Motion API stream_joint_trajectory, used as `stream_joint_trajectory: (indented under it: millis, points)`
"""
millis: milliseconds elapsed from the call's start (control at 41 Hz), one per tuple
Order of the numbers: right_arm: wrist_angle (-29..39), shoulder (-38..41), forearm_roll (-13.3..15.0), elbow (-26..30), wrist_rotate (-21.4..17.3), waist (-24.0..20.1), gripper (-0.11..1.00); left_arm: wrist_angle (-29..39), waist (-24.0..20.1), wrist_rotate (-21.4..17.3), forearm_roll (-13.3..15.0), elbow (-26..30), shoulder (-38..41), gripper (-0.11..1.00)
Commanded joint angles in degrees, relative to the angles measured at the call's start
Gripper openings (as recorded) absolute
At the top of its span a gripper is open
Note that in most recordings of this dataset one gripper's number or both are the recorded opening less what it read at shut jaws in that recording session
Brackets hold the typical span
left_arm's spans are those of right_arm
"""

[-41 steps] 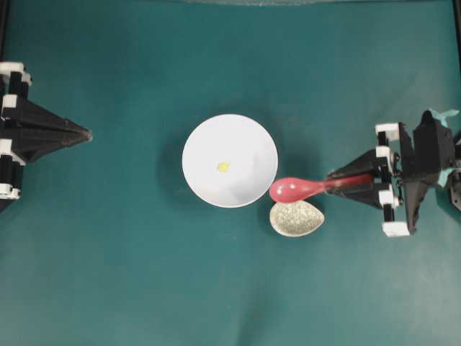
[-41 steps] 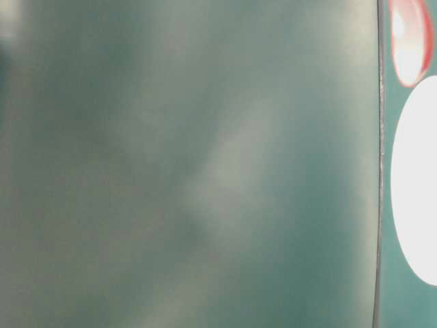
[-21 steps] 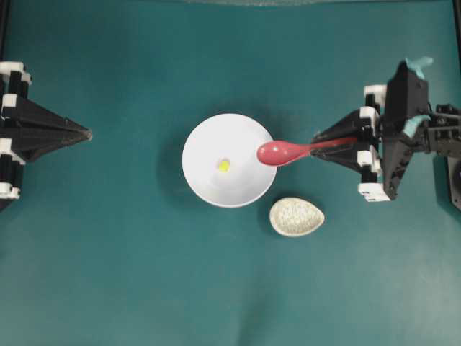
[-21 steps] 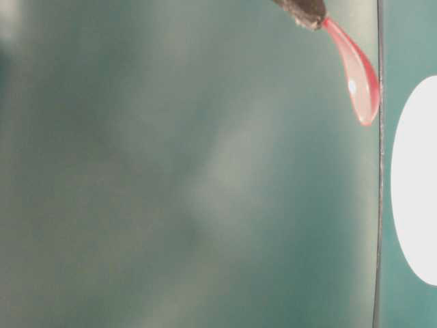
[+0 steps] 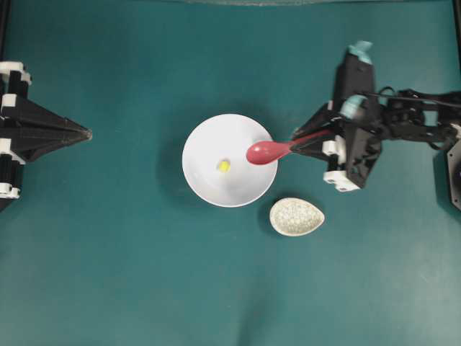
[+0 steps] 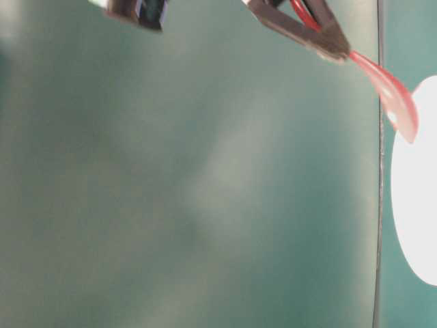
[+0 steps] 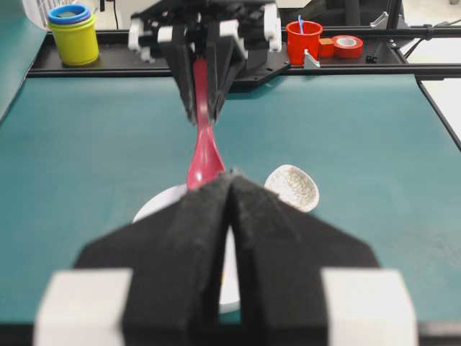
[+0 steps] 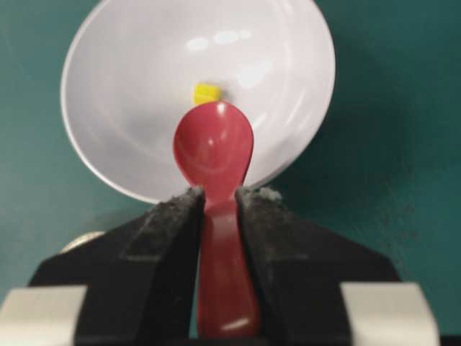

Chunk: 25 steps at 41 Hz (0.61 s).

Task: Scoop the yellow hexagonal prism block from the bowl with a spoon using the right arm.
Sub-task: 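Carry the spoon with the right gripper over the white bowl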

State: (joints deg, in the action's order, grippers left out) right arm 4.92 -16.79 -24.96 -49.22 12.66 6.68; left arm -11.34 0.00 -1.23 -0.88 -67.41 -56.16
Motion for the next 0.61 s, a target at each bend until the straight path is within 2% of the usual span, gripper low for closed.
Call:
stream_joint_trajectory:
  millis: [0,341,585]
  points:
    - [2.64,1.93,0.09,3.96,-0.09,0.88,0.23,-0.53,0.09,-0.09,-0.18,1.05,0.18,-0.01]
    - [16.00,10.46,0.09,13.71,-0.97,2.99,0.23,-0.62,0.09,-0.09,-0.18,0.97,0.18,-0.01]
    - [18.46,11.95,0.18,15.82,-1.05,3.16,0.23,-0.62,0.09,-0.09,-0.18,0.97,0.18,-0.01]
